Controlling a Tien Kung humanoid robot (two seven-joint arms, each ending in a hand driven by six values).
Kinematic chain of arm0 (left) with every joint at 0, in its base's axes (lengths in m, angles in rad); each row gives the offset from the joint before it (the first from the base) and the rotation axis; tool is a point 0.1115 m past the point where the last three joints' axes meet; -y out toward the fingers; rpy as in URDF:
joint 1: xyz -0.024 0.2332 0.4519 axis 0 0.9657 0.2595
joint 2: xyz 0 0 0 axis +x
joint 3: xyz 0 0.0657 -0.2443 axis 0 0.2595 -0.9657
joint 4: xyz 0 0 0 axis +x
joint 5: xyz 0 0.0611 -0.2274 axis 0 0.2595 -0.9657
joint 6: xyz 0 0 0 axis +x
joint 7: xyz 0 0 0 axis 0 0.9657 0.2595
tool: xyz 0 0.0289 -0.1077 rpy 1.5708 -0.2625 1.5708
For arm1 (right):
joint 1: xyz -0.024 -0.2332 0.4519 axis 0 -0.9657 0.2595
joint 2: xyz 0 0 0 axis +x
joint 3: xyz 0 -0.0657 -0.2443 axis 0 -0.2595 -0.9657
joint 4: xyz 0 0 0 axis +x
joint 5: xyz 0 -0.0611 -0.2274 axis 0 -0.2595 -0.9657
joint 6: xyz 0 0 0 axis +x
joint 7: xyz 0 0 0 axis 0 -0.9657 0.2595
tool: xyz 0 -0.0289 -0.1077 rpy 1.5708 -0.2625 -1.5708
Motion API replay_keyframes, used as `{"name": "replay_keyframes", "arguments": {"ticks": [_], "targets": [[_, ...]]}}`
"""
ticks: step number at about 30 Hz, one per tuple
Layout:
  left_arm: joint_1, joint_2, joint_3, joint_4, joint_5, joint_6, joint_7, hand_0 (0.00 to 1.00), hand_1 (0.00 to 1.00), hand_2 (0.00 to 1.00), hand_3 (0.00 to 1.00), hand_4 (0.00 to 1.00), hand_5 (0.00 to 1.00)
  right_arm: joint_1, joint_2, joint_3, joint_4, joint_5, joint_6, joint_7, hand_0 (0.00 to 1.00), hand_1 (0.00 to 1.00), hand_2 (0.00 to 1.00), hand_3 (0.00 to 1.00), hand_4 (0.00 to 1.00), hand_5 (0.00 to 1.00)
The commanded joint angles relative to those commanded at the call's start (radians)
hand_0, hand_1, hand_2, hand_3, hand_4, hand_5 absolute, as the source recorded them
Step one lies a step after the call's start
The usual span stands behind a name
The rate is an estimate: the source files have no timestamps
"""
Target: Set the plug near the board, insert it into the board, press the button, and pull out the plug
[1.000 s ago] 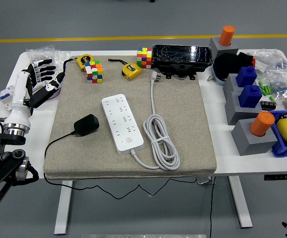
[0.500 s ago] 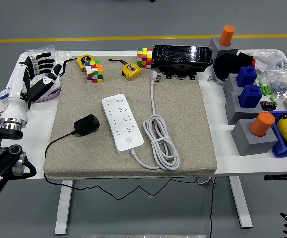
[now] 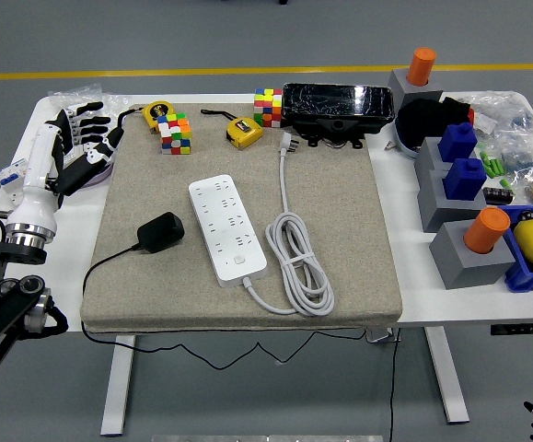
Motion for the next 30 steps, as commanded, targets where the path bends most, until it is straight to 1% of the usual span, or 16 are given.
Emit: {"name": "replay_keyframes", "arguments": {"ticks": [9, 12, 17, 18, 26, 30], "targets": [[0.008, -0.005, 0.001, -0.005, 0.021, -0.02, 0.032, 0.562, 0.631, 0.657, 0.745, 0.872, 0.554, -0.025, 0.0, 0.026, 0.0, -0.009, 0.0, -0.001, 0.579, 0.67, 0.683, 0.615, 0.979, 0.517], [0.021, -0.006, 0.001, -0.019, 0.042, -0.025, 0.047, 0.562, 0.631, 0.663, 0.744, 0.872, 0.554, -0.039, -0.002, 0.034, 0.003, -0.013, -0.001, -0.002, 0.581, 0.671, 0.683, 0.616, 0.979, 0.517], [0.033, -0.006, 0.0, -0.029, 0.051, -0.029, 0.057, 0.562, 0.631, 0.663, 0.744, 0.872, 0.554, -0.045, -0.004, 0.046, 0.004, -0.016, -0.002, -0.001, 0.581, 0.671, 0.683, 0.616, 0.979, 0.517], [0.034, -0.005, -0.002, -0.03, 0.051, -0.03, 0.059, 0.541, 0.63, 0.664, 0.742, 0.873, 0.557, -0.044, -0.004, 0.048, 0.004, -0.016, -0.003, -0.001, 0.58, 0.67, 0.683, 0.615, 0.979, 0.517], [0.035, -0.006, -0.008, -0.032, 0.056, -0.03, 0.064, 0.545, 0.629, 0.668, 0.738, 0.87, 0.55, -0.043, 0.003, 0.053, 0.001, -0.015, -0.003, -0.001, 0.578, 0.67, 0.684, 0.616, 0.98, 0.516], [0.044, -0.006, -0.008, -0.031, 0.056, -0.03, 0.065, 0.546, 0.63, 0.671, 0.733, 0.871, 0.544, -0.044, -0.003, 0.049, 0.0, -0.01, -0.004, -0.001, 0.578, 0.67, 0.684, 0.617, 0.979, 0.516]]}}
